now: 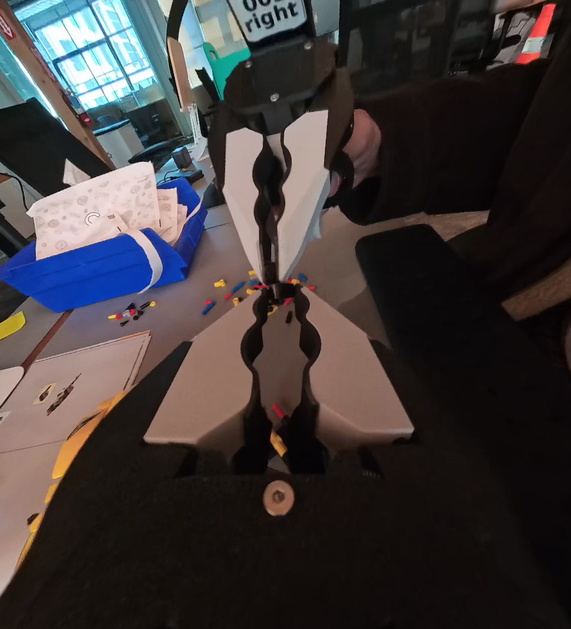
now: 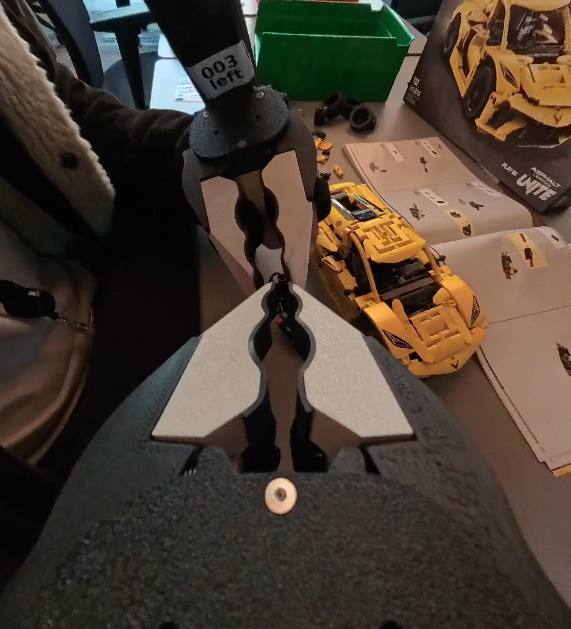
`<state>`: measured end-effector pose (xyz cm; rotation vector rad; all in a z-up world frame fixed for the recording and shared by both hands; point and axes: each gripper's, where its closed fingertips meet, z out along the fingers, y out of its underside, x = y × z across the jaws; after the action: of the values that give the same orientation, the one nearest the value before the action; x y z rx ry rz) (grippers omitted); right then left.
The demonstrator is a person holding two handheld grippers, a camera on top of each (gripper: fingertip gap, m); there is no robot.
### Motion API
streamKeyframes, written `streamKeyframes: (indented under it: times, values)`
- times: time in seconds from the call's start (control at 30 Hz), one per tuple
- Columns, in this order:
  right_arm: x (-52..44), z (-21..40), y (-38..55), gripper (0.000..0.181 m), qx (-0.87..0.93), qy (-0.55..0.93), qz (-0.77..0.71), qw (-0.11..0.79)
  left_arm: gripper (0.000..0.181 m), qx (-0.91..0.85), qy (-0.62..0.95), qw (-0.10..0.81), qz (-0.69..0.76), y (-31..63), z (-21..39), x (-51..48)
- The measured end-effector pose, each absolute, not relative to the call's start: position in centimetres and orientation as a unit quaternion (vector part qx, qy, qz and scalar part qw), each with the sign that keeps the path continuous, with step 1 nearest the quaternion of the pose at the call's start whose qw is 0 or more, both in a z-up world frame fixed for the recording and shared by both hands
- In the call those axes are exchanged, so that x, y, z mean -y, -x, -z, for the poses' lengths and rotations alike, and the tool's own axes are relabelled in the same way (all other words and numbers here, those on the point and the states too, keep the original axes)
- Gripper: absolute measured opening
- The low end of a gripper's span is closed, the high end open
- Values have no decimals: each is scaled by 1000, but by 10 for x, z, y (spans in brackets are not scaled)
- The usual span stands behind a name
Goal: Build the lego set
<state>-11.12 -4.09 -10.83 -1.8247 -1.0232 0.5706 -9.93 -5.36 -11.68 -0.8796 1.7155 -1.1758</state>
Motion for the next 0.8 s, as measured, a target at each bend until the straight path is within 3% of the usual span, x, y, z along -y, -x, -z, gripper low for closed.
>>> streamKeyframes:
  times: [0.3,0.8]
  values:
    - [42,108,103,4,438,753,-188,454,14,-679,356,423,483,100,113,52]
    - [42,102,108,4,414,740,-244,471,14,-673,351,412,504,103,109,56]
